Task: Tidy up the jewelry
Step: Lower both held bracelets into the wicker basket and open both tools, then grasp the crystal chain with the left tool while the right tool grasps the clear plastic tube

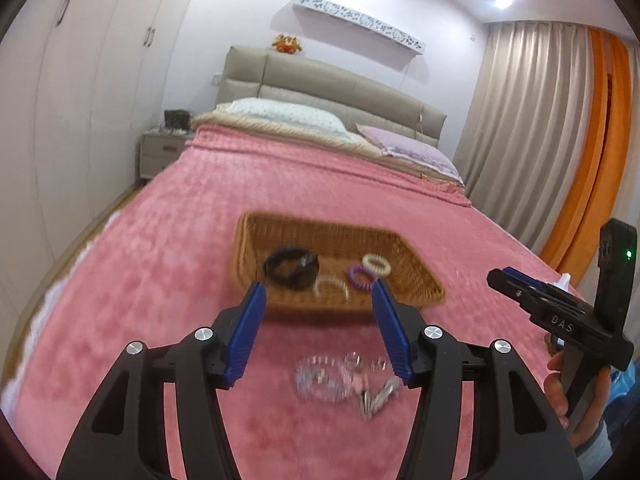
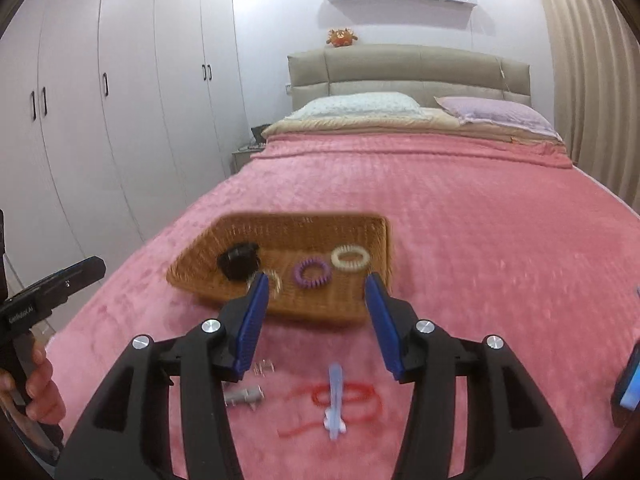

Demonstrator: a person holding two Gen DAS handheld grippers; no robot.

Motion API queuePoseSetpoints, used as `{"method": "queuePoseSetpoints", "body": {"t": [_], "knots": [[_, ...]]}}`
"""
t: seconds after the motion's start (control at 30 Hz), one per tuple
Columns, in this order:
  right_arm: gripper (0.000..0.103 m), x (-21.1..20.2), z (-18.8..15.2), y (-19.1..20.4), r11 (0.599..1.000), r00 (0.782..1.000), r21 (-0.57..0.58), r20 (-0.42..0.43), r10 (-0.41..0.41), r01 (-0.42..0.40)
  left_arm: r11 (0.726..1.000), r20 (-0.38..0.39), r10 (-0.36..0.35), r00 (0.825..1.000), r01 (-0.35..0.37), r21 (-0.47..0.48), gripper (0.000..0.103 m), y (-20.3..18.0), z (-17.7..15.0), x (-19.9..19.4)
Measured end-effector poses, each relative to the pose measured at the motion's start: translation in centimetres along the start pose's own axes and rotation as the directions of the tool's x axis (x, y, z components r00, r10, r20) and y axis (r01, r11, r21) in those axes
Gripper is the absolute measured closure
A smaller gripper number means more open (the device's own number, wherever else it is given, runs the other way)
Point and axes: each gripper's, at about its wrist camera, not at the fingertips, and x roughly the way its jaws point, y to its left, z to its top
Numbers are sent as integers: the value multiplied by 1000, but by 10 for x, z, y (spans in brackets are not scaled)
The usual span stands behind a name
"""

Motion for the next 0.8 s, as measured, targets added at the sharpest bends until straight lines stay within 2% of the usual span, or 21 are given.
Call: {"method": "queuePoseSetpoints", "body": {"t": [0.27,0.3,0.33,0.43,0.5,0.6,0.7,0.8], "knots": [[56,29,-45,-14,999,994,46,-112,2,3,1000,-87,16,996,-18,-23,49,19,-27,28],[59,33,-50,-16,999,992,45,-129,3,3,999,-106,14,994,-17,-30,49,22,-31,35],[65,37,-54,-17,999,990,45,-142,5,2,999,-125,11,992,-16,-39,49,25,-34,40],[76,56,-68,-19,999,973,46,-230,2,8,997,-200,0,980,-16,-80,51,37,-44,61],[76,63,-72,-20,999,964,54,-265,18,-3,994,-236,6,972,-33,-109,53,44,-48,72],[76,67,-76,-16,999,960,41,-281,13,-2,990,-264,-27,964,-12,-142,64,50,-46,82],[77,76,-80,-15,1000,951,26,-310,-7,16,991,-309,-43,950,2,-133,64,49,-49,93],[78,76,-80,-15,999,951,25,-309,-11,20,995,-351,-47,935,14,-96,64,40,-51,102]]}}
